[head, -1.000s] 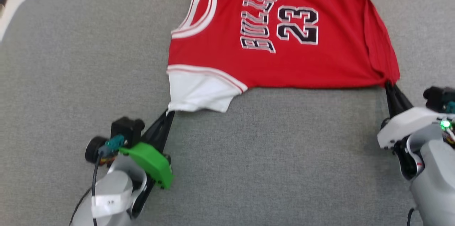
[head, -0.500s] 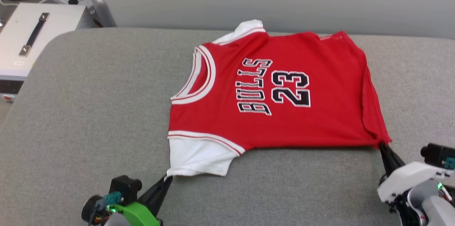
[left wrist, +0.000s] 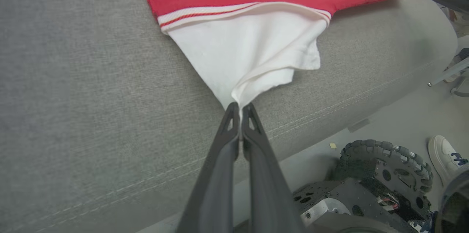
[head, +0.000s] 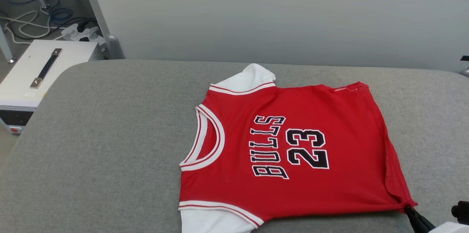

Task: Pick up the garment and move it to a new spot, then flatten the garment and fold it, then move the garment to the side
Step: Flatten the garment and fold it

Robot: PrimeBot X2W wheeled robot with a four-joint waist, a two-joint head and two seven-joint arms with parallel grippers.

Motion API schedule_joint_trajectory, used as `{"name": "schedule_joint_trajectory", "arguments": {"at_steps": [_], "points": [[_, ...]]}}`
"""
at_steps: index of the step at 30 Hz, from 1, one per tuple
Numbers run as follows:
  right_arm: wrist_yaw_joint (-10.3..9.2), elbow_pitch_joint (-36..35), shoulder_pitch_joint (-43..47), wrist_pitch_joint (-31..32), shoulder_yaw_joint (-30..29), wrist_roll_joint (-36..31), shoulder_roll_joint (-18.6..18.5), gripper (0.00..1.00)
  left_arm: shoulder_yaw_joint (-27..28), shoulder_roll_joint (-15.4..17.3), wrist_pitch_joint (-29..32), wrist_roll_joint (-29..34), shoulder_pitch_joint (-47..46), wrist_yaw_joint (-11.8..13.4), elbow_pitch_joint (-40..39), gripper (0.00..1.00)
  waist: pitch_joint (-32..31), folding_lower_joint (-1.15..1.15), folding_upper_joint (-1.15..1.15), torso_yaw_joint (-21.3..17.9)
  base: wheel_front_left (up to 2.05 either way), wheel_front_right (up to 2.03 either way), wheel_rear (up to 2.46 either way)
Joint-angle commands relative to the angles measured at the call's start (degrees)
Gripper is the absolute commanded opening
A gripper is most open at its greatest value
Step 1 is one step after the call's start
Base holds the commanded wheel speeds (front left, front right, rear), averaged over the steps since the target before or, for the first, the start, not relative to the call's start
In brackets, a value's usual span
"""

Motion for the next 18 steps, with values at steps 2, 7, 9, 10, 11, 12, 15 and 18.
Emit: {"name": "schedule_joint_trajectory", "arguments": {"at_steps": [2,7,9,10,11,12,15,18], "points": [[-0.10,-2.8,2.9,1.3,-1.2,0.5,0.0,0.00,-1.0,2.1,0.7,-1.3,1.6,-0.1,-2.6,0.00,0.0,0.01,0.00,0.1,0.00,0.00,0.00],[-0.10,-9.6,8.7,3.9,-4.3,1.3,0.9,0.00,-0.9,4.3,0.3,-2.3,2.5,-0.1,-6.3,0.00,0.4,0.01,0.00,0.8,0.00,0.00,0.00],[-0.10,-12.6,10.3,4.3,-6.0,1.5,1.5,0.00,0.1,4.7,-1.1,-2.2,2.3,0.2,-7.2,0.00,0.8,0.01,0.00,0.8,0.00,0.00,0.00],[-0.10,-14.1,10.9,4.5,-7.0,1.6,2.0,0.00,0.7,4.8,-1.8,-2.2,2.0,0.4,-7.6,0.00,0.9,0.01,0.00,0.9,0.00,0.00,0.00],[-0.10,-15.3,11.3,4.7,-7.7,1.6,2.3,0.00,1.2,4.8,-2.4,-2.2,1.8,0.6,-7.8,0.00,1.0,0.01,0.00,0.8,0.00,0.00,0.00],[-0.10,-16.6,11.7,5.2,-8.6,1.5,2.7,0.00,1.7,4.8,-3.1,-2.0,1.2,0.8,-8.2,0.00,1.1,0.01,0.00,0.8,0.00,0.00,0.00],[-0.10,-19.6,11.9,6.8,-10.4,0.8,3.7,0.00,3.1,4.6,-4.4,-1.5,-0.7,1.1,-9.3,0.00,1.8,0.01,0.00,0.7,0.00,0.00,0.00],[-0.10,-21.9,11.1,8.6,-12.8,0.0,5.2,0.00,4.0,4.1,-4.4,-0.8,-3.5,1.3,-9.6,0.00,2.5,0.01,0.00,0.5,0.00,0.00,0.00]]}}
